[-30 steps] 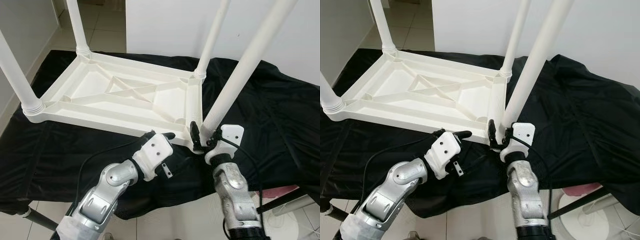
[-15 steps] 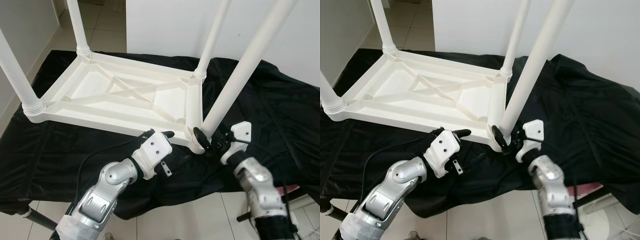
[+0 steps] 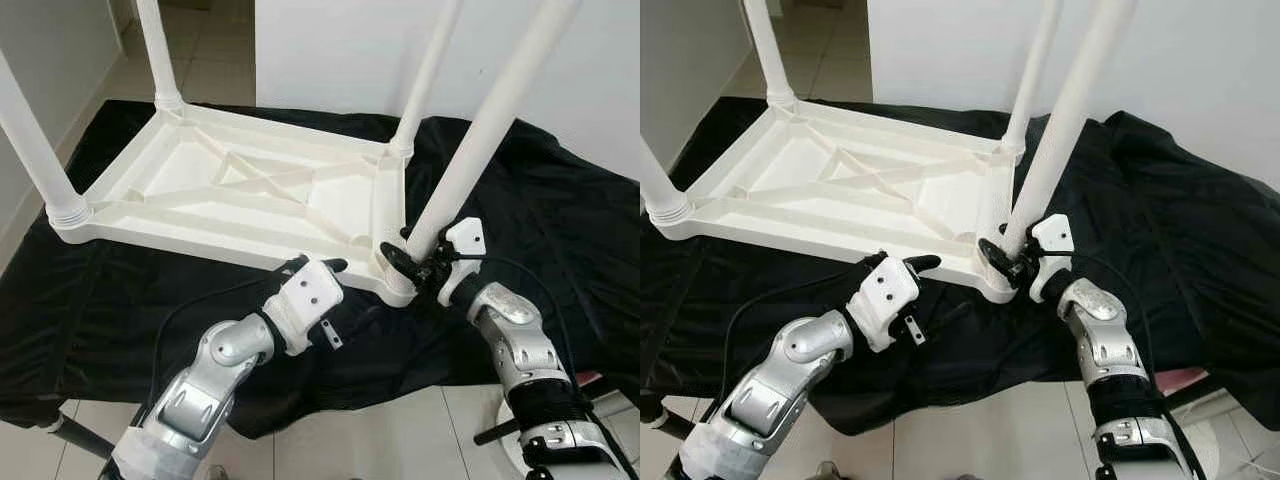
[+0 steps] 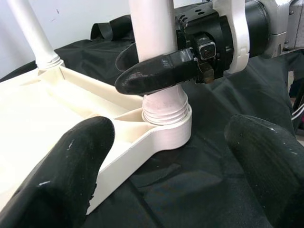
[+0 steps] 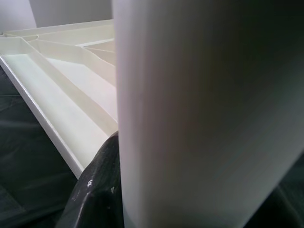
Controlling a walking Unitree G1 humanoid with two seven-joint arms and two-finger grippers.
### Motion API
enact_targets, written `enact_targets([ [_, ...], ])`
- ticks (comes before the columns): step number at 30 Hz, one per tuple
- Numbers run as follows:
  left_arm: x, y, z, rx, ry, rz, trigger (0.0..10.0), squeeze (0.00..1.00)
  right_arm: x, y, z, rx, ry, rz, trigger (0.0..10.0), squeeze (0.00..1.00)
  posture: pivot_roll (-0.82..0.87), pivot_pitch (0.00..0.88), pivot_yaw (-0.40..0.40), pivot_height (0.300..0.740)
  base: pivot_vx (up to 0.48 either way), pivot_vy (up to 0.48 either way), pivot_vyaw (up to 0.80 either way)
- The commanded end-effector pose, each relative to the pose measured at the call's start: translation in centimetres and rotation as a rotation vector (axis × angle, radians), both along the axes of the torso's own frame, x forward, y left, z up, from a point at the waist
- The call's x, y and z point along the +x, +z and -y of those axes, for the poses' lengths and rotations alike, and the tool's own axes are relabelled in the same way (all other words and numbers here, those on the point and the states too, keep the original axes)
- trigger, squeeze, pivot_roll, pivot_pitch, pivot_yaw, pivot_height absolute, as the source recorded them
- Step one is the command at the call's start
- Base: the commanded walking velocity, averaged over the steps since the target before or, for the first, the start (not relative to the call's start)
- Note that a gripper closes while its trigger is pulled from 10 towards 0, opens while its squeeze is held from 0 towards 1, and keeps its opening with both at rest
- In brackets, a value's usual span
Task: Building children table
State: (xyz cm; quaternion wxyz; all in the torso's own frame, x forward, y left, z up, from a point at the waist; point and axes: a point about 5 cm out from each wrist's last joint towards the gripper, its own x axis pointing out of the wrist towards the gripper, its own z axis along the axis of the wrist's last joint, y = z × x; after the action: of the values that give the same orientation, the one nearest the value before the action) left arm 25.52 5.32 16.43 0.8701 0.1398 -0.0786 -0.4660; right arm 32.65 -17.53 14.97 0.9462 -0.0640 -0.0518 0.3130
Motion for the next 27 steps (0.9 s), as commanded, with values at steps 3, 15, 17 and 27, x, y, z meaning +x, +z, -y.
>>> enact_targets([
  [3,0.1,-0.2,0.1,0.008,0.021,0.0,10.0,0.0,0.1,-0.4,0.0,-0.034,0.02,-0.019,0.0,0.0,0.01,0.058,-0.108,0.74,0.0,0.0,0.0],
  [15,0.2,-0.3,0.3,0.014,0.009,0.001,10.0,0.0,-0.5,-0.9,0.5,0.025,-0.097,-0.062,10.0,0.0,0.0,0.063,-0.101,0.74,0.0,0.0,0.0],
  [17,0.2,-0.3,0.3,0.014,0.009,0.001,10.0,0.0,-0.5,-0.9,0.5,0.025,-0.097,-0.062,10.0,0.0,0.0,0.063,-0.101,0.74,0.0,0.0,0.0],
  [27,-0.1,-0.4,1.0,0.002,-0.009,-0.007,10.0,0.0,-2.2,-1.2,-0.7,0.108,-0.44,-0.051,10.0,0.0,-0.01,0.064,-0.101,0.74,0.0,0.0,0.0],
])
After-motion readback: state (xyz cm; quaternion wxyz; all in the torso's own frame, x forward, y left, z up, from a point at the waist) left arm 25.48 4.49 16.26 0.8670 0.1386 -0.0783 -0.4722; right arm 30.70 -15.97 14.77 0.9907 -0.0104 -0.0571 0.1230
